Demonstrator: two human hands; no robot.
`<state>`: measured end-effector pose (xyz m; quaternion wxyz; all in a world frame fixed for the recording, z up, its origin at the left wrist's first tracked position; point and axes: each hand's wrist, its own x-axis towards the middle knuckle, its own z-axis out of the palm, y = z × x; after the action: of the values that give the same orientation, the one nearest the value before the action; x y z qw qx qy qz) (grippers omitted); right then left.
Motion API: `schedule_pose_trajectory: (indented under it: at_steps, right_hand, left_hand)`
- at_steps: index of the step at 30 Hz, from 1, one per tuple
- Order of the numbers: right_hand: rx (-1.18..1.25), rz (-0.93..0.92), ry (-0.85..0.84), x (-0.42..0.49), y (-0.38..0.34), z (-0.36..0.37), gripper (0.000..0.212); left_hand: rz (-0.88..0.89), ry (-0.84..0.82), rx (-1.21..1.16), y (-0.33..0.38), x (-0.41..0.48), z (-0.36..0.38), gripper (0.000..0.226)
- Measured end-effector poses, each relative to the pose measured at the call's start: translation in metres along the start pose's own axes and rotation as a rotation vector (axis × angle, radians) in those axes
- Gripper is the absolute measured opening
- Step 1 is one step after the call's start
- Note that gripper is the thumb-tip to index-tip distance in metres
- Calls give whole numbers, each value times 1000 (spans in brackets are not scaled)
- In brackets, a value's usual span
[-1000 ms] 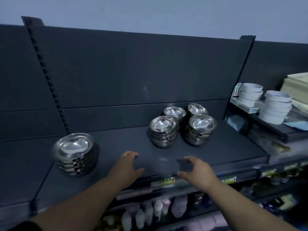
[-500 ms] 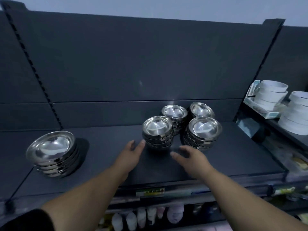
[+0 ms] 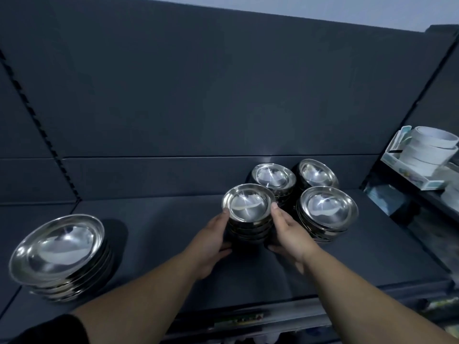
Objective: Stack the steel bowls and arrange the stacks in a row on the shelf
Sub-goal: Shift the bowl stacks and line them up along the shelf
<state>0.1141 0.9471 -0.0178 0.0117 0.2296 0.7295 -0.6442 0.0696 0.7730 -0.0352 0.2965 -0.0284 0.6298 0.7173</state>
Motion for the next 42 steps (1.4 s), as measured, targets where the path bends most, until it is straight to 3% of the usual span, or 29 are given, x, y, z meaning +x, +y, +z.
schedule_pose_trajectory:
  at_steps: [6, 9, 12, 17, 26, 28, 30, 33, 39, 42]
  right_hand:
    - [103, -22, -32, -1, 3, 15, 52]
    - [113, -47, -66, -4, 5, 27, 64]
    - [99, -70, -120, -10, 5, 41, 53]
    - [60, -58, -243, -23, 0, 60, 57]
    - [-27, -92, -337, -39, 7, 86, 55]
    - [-49, -122, -333, -38, 10, 89, 64]
    - [-61, -134, -346, -39, 11, 90, 57]
    - [-101, -162, -362, -36, 13, 85, 60]
    - [-322, -297, -386, -22, 6, 76, 101]
    - [-398, -354, -385, -15, 2, 76, 107]
  left_hand:
    - [43, 47, 5, 1, -8, -1, 41]
    - [68, 114, 27, 2, -21, -14, 30]
    - [106, 190, 55, 3, -37, -29, 34]
    - [124, 300, 86, 8, -63, -47, 27]
    - [86, 314, 42, 0, -90, -71, 28]
    - [102, 310, -3, -3, -90, -75, 32]
    - [127, 303, -29, -7, -90, -77, 38]
    - [208, 294, 75, -16, -91, -79, 49]
    - [291, 344, 315, -21, -87, -88, 88]
    - [304, 391, 400, -23, -82, -89, 92]
